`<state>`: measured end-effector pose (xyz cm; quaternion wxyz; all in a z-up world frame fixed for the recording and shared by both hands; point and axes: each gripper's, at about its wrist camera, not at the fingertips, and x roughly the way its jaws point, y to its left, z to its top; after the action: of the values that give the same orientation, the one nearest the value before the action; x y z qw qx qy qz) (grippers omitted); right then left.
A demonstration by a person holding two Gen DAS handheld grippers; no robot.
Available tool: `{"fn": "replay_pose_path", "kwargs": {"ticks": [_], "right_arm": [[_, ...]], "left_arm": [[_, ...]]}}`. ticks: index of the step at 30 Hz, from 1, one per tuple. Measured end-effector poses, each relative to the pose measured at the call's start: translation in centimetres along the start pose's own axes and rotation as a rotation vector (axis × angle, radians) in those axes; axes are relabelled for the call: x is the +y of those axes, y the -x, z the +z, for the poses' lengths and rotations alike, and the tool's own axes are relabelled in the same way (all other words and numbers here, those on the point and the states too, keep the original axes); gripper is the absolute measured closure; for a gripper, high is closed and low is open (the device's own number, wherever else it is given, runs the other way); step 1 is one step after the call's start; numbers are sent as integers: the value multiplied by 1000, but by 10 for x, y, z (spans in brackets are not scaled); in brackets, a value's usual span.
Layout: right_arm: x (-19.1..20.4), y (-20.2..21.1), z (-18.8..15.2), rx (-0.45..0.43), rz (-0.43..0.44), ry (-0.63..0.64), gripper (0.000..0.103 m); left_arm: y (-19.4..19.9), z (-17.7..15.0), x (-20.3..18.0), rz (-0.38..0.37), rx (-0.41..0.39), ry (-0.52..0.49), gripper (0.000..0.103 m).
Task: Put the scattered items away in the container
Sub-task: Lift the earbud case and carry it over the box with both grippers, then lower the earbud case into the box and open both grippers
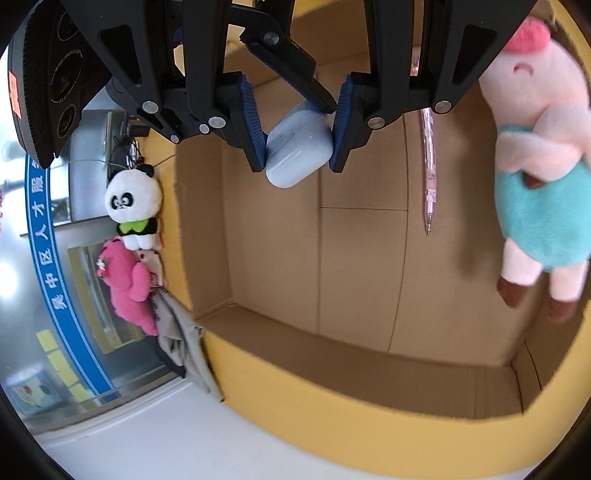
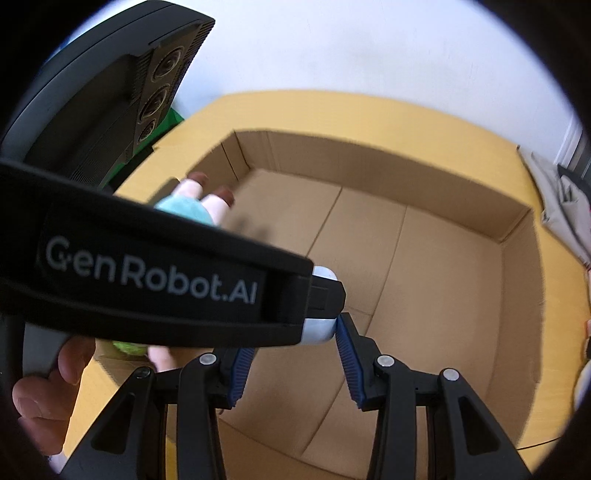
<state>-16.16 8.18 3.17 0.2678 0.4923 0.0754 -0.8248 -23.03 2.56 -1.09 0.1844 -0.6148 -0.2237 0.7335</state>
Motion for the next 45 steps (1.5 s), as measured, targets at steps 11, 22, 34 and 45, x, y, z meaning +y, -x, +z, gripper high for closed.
{"fn": "replay_pose_path", "kwargs": {"ticks": [11, 22, 34, 45], "right_arm": [[-27, -53, -2, 97, 17, -48, 62], [-38, -74, -2, 135, 48, -79, 62], [-54, -90, 4, 199, 73, -108, 62], [-66, -95, 14, 213, 76, -103, 61]], "left_arm": [[-51, 7, 26, 0, 81, 57, 66], [-66, 3, 37, 29, 108, 76, 66], [-74, -4, 44, 37, 127, 115, 66], [-73, -5, 42, 46, 126, 128, 64]]}}
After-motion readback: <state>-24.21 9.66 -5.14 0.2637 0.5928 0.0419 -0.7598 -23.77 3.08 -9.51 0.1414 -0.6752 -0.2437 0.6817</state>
